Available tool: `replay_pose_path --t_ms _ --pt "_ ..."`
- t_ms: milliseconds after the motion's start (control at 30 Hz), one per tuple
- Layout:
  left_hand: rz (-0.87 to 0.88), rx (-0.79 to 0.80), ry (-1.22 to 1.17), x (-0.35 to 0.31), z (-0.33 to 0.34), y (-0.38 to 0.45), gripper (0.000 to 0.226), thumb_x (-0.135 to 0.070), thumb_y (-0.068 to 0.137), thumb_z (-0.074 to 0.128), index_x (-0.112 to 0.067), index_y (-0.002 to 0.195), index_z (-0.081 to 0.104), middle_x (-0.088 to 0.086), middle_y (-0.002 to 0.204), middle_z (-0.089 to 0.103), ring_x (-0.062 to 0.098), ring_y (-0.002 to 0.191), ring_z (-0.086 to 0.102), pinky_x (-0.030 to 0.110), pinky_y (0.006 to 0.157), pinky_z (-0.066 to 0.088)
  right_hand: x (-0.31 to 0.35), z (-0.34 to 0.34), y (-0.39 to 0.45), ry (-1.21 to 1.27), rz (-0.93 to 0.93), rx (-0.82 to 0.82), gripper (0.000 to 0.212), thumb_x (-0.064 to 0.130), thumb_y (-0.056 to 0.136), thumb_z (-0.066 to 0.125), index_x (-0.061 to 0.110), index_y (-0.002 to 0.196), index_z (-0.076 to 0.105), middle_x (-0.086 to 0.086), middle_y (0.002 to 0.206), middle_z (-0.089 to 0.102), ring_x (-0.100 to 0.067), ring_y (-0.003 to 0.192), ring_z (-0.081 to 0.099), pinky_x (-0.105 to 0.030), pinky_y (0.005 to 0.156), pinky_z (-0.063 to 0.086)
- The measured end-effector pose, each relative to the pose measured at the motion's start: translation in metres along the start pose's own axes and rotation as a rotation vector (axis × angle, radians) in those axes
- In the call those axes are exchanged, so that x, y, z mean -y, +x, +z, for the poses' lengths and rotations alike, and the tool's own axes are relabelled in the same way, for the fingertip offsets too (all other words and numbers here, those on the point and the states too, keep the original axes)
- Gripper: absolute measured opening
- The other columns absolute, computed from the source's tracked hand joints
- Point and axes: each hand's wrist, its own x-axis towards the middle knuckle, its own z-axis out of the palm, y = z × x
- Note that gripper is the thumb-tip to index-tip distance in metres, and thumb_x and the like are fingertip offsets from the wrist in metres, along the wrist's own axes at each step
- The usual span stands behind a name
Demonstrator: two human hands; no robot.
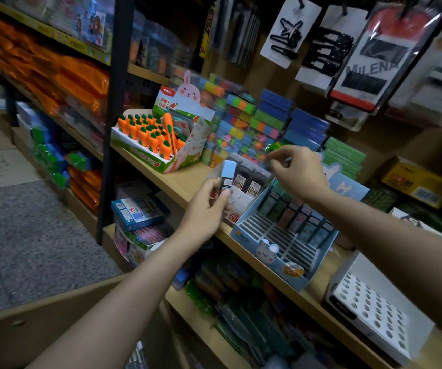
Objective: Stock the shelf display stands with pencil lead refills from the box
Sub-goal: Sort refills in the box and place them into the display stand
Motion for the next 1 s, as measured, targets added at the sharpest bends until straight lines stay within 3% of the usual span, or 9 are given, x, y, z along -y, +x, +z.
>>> replay_pose_path --t_ms 133,267,333,433,600,700,800,900,1000 --pt "-0.113 0.067 -0.209 -0.014 0.009 -0.016 0.013 -0.021 0.100 0.050 -0.020 0.098 0.063 -0.012 0.085 0.071 0.003 0.079 0.067 0.021 0.069 0.052 0.005 -0.036 -0.040 0.457 0.104 0.098 0.015 0.014 0.094 0.062 0.027 0.096 0.068 0.005 0.086 0.072 -0.008 0.072 0.071 -0.021 0.071 0.058" --pt "-0.171 0.222 -0.238 -0.025 0.032 -0.046 0.017 -0.020 0.101 0.049 -0.014 0.105 0.064 -0.007 0.082 0.069 0.007 0.075 0.065 0.022 0.070 0.054 0.005 -0.044 -0.092 0.596 0.169 0.221 0.021 0.014 0.091 0.066 0.021 0.111 0.064 -0.003 0.091 0.070 -0.014 0.075 0.072 -0.024 0.068 0.059" --pt "-0.197 0.291 -0.254 -0.030 0.042 -0.060 0.017 -0.017 0.102 0.045 -0.014 0.103 0.062 -0.003 0.080 0.065 0.004 0.067 0.061 0.017 0.062 0.051 0.005 -0.039 -0.112 0.630 0.186 0.224 0.027 0.012 0.089 0.068 0.016 0.115 0.062 -0.008 0.091 0.069 -0.017 0.074 0.071 -0.024 0.067 0.059" --pt "-0.199 0.361 -0.218 -0.036 0.049 -0.073 0.018 -0.013 0.103 0.042 -0.014 0.096 0.058 0.003 0.082 0.060 0.007 0.066 0.056 0.017 0.061 0.049 0.002 -0.037 -0.130 0.588 0.201 0.144 0.027 0.007 0.085 0.072 0.018 0.107 0.063 -0.007 0.086 0.068 -0.026 0.074 0.070 -0.037 0.074 0.060" --pt "-0.185 0.459 -0.165 -0.044 0.058 -0.084 0.015 -0.016 0.102 0.046 -0.014 0.099 0.061 0.000 0.085 0.067 0.010 0.077 0.062 0.021 0.074 0.053 -0.016 -0.055 -0.139 0.517 0.197 0.188 0.026 0.016 0.079 0.080 0.022 0.099 0.064 -0.001 0.081 0.069 -0.015 0.071 0.072 -0.027 0.068 0.057" --pt "-0.050 0.425 0.099 -0.042 0.065 -0.083 0.019 -0.025 0.101 0.049 -0.017 0.113 0.061 0.001 0.108 0.067 0.012 0.100 0.063 0.030 0.091 0.051 -0.028 -0.072 -0.134 0.462 0.193 0.153 0.031 0.015 0.078 0.080 0.023 0.103 0.063 -0.003 0.089 0.067 -0.014 0.074 0.072 -0.027 0.069 0.059" --pt "0.147 0.335 0.406 -0.035 0.063 -0.080 0.034 -0.034 0.099 0.051 -0.025 0.131 0.050 -0.007 0.130 0.046 0.006 0.123 0.043 0.024 0.103 0.038 -0.048 -0.093 -0.120 0.295 0.145 -0.031 0.032 0.017 0.079 0.080 0.026 0.104 0.062 0.007 0.086 0.066 0.006 0.069 0.066 -0.009 0.056 0.051" --pt "0.213 0.415 0.626 -0.017 0.059 -0.079 0.046 -0.042 0.096 0.052 -0.035 0.140 0.037 -0.008 0.148 0.024 0.012 0.141 0.018 0.034 0.113 0.028 -0.065 -0.100 -0.111 0.134 0.118 -0.117 0.030 0.018 0.079 0.080 0.022 0.103 0.063 0.016 0.080 0.062 0.012 0.069 0.060 -0.001 0.055 0.041" --pt "0.214 0.530 0.880 0.003 0.056 -0.082 0.051 -0.054 0.096 0.044 -0.044 0.144 0.028 -0.006 0.161 0.001 0.018 0.149 -0.006 0.046 0.121 0.009 -0.076 -0.085 -0.109 0.061 0.081 -0.099 0.028 0.015 0.079 0.080 0.018 0.102 0.063 0.013 0.079 0.060 0.006 0.068 0.058 -0.004 0.056 0.041"
